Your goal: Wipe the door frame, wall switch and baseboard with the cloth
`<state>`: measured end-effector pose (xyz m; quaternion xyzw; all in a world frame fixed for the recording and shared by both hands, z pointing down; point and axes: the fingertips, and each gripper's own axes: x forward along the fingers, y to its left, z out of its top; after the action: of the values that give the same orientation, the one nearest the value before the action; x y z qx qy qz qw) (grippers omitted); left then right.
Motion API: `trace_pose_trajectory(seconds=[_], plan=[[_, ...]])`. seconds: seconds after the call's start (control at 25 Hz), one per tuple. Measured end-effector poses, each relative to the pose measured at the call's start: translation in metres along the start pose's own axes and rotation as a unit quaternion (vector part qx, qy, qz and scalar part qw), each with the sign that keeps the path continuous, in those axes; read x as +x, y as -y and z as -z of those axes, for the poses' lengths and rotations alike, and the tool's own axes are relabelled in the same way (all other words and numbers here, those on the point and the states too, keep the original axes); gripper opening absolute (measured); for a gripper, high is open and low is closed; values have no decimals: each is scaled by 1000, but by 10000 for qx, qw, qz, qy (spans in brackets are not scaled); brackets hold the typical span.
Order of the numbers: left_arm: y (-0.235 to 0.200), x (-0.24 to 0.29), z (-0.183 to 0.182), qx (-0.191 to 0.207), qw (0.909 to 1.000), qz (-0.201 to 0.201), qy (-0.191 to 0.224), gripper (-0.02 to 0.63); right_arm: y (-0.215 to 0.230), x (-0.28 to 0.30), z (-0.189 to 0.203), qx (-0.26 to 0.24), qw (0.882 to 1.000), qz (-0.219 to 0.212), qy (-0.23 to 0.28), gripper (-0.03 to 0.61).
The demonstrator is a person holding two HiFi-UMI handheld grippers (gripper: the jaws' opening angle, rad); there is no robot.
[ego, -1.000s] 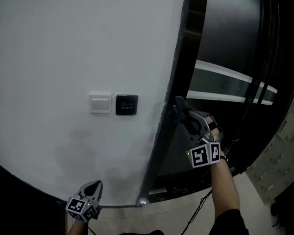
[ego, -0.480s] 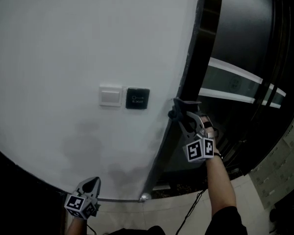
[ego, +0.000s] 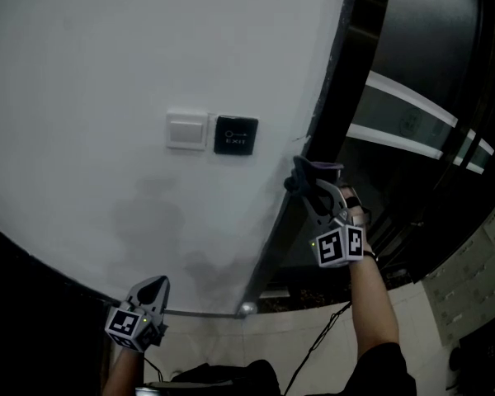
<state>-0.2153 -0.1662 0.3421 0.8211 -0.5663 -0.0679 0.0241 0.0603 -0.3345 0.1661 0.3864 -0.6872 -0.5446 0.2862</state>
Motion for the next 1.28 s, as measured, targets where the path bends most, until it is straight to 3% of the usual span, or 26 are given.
trace_pose_trajectory(seconds=[0.56,1.28], plan=[[10,0,5,32,9999,-37,-147,2,-68,-5,18,177,9986,-493,-77,86],[18,13,16,-5,9995,-18,-313,2,-151,-6,39,795,9914,-1028,-154,86]])
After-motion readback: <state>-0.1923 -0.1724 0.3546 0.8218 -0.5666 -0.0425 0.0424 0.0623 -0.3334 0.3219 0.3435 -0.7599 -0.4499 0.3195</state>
